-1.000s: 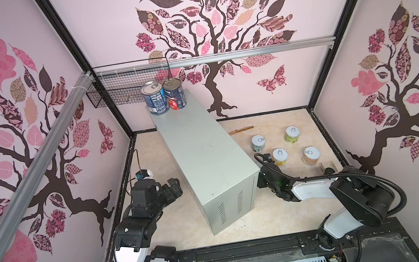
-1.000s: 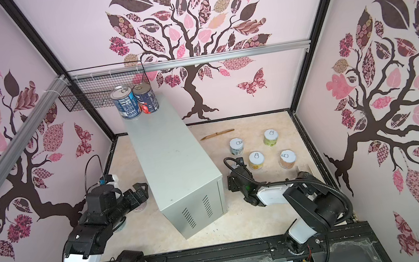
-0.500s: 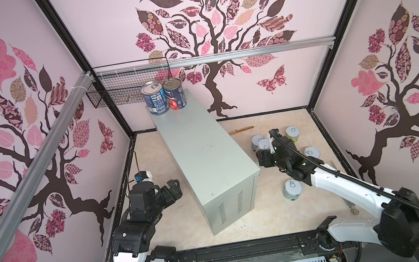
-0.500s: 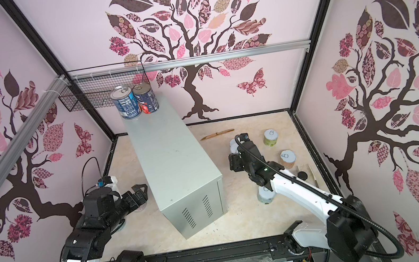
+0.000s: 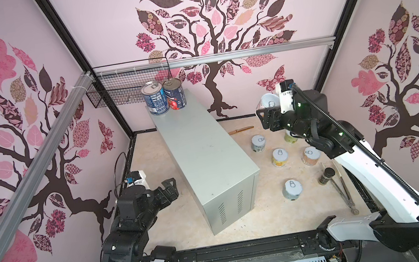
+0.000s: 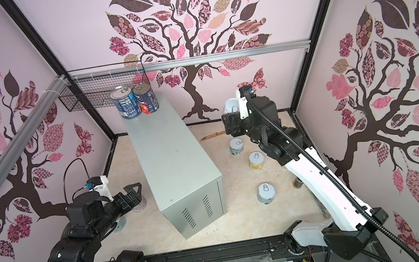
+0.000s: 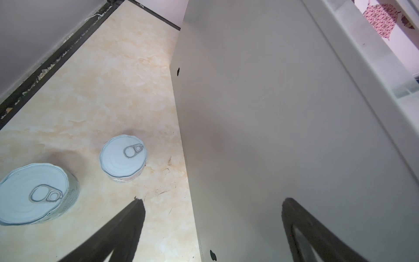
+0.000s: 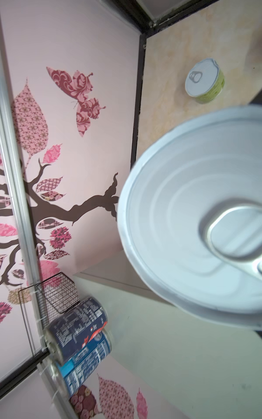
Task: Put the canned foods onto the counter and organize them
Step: 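Lift the white-lidded can and carry it over the cabinet top with the right gripper, then lower the pink-labelled can beside the two cans on the cabinet top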
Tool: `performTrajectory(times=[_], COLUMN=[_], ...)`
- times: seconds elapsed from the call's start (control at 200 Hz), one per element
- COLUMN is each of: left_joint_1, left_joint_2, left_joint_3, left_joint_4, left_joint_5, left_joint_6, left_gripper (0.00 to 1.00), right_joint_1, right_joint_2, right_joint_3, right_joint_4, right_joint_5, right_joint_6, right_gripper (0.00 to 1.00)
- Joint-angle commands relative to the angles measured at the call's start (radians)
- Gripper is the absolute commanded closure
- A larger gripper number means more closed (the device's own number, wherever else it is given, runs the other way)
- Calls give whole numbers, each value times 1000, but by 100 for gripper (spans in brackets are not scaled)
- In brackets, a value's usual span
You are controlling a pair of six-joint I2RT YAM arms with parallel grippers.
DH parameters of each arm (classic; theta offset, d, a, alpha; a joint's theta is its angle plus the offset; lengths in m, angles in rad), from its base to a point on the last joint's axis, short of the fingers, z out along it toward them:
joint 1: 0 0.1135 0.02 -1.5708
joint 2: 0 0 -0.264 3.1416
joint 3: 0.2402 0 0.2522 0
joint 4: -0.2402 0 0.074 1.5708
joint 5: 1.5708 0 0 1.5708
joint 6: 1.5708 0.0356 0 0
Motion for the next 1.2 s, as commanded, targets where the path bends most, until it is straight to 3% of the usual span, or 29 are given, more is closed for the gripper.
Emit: performTrajectory(times=[0.0, 0.28, 0.675, 1.195], left_joint_1=[-3, -3, -3, -22], left_joint_2=[-5, -25, -59, -85], left_joint_3=[32, -12, -90, -130], left_joint_4=[-3, 14, 48, 75], left_joint_5=[11, 17, 23, 51], left_joint_6=[29, 35, 49, 57], left_gripper=[2, 2, 2, 2], right_joint_1=[31, 178, 341, 418], right_joint_2=[89, 349, 668, 886], right_joint_3=[153, 523, 855, 918], right_joint_4=[-55, -138, -149, 31], right_joint_5=[-18, 19, -10, -43], right_joint_6=[-40, -70, -112, -124], right_gripper=[51, 52, 52, 55])
